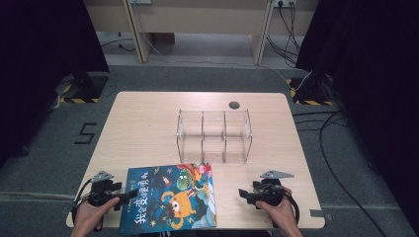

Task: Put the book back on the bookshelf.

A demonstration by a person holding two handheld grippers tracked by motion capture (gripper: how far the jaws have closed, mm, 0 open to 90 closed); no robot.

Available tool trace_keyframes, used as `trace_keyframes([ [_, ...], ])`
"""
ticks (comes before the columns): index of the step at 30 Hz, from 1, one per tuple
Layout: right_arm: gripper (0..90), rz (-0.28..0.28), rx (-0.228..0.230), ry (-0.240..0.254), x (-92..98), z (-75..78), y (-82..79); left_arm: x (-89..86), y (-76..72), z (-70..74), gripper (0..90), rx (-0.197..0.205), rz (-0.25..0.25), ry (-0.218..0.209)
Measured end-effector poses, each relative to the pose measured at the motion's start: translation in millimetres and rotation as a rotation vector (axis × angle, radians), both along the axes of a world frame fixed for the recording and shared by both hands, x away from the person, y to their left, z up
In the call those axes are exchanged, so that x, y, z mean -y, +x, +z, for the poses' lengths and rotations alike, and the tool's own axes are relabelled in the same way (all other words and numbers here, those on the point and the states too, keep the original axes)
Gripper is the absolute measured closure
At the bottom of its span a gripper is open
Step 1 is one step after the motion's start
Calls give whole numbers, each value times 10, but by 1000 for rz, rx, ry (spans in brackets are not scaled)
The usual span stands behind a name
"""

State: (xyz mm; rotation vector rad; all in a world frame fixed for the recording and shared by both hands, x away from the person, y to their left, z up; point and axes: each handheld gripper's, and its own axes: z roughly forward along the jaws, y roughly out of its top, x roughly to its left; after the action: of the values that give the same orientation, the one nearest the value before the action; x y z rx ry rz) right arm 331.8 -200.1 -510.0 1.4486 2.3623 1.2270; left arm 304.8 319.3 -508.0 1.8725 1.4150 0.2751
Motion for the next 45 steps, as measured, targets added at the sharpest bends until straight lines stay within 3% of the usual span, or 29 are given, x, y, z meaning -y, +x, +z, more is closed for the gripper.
trace_keyframes([
  [5, 272, 1, 0, 1, 5, 4, 1, 13, -1, -24, 187, -34, -11, 10],
  [10, 272, 6, 1, 1, -1, 3, 1, 25, -9, -23, 240, -38, -38, -20],
  [17, 272, 9, 1, 4, -3, 4, 1, 62, -21, -19, 266, -30, -52, 11],
  [24, 271, 18, -5, 6, -13, -8, 0, 195, -21, -23, 314, -23, -151, 7],
  [29, 270, 18, -8, 13, -17, -11, -1, 289, 10, -20, 328, -18, -178, 21],
  [33, 270, 20, -15, 26, -18, -13, -2, 411, 4, -3, 340, -59, -228, -17],
  [37, 271, 16, -32, 45, -8, -12, -6, 638, -27, -3, 353, -93, -301, -66],
  [45, 279, 3, -34, 61, 47, -18, -45, 781, -47, -5, 350, -100, -329, -79],
])
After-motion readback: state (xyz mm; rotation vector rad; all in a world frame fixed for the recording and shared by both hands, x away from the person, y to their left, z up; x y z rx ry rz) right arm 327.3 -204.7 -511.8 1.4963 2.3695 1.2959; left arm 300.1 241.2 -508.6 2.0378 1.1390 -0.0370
